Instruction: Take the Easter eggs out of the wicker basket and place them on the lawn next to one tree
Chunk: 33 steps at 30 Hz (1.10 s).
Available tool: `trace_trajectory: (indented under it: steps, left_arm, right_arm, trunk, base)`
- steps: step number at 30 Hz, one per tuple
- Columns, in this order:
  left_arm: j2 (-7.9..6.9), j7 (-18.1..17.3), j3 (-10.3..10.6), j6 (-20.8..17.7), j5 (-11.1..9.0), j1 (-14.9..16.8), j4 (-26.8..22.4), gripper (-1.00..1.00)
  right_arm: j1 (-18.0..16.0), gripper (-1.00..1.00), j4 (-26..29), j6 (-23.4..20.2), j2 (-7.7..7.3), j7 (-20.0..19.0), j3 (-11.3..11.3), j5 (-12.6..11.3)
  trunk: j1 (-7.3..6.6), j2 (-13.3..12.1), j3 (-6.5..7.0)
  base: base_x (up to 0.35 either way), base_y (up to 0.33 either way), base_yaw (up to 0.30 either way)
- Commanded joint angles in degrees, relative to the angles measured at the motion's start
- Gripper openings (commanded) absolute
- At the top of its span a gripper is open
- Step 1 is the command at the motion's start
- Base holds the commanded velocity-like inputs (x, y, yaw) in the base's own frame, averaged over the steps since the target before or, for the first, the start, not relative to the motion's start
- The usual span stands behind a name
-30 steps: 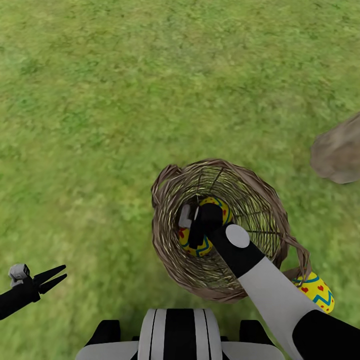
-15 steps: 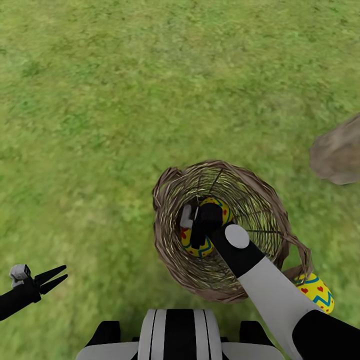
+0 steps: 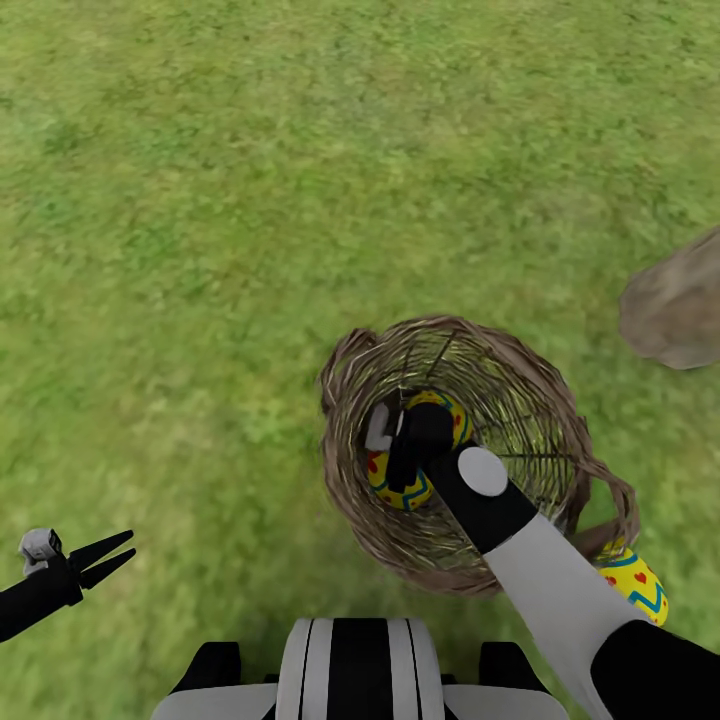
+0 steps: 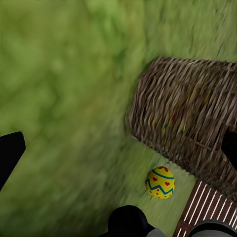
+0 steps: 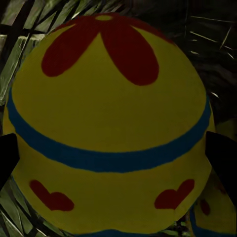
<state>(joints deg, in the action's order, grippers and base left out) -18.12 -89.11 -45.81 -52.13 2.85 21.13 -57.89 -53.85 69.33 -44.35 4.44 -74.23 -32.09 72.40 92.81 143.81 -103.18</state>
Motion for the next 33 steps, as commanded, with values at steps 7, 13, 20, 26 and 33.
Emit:
trace_trajectory:
  steps: [7,13,20,26,33]
  left_arm:
    - [0.01,-0.4,-0.1,-0.6,0.3,0.0,0.0,1.0]
    - [0.01,-0.4,-0.1,-0.6,0.3,0.0,-0.1,1.0]
    - [0.01,-0.4,-0.1,-0.6,0.3,0.0,0.0,1.0]
    - [0.01,-0.4,0.0,-0.6,0.3,0.0,0.0,1.0]
    - [0.1,-0.4,0.0,-0.6,0.3,0.0,0.0,1.0]
  right_arm:
    - [0.0,-1.0,1.4,-0.6,-0.39,-4.4,1.3,2.6]
    - [0.0,-1.0,1.5,-0.6,-0.53,-4.5,1.6,3.7]
    - [0.0,-1.0,1.5,-0.5,-0.65,-4.5,1.6,3.7]
    - [0.0,-1.0,4.8,-0.5,-0.81,-7.8,1.6,4.2]
    - [0.0,-1.0,5.2,-0.5,-0.74,-8.5,5.2,5.4]
  trunk:
    - [-0.01,0.0,-0.03]
    - [-0.03,0.0,0.19]
    - [-0.06,0.0,0.41]
    - [-0.06,0.0,0.41]
    - [-0.06,0.0,0.41]
  base:
    - [0.0,0.0,0.0]
    - [0.0,0.0,0.0]
    - [0.0,0.0,0.0]
    - [0.0,0.0,0.0]
    - [0.0,0.0,0.0]
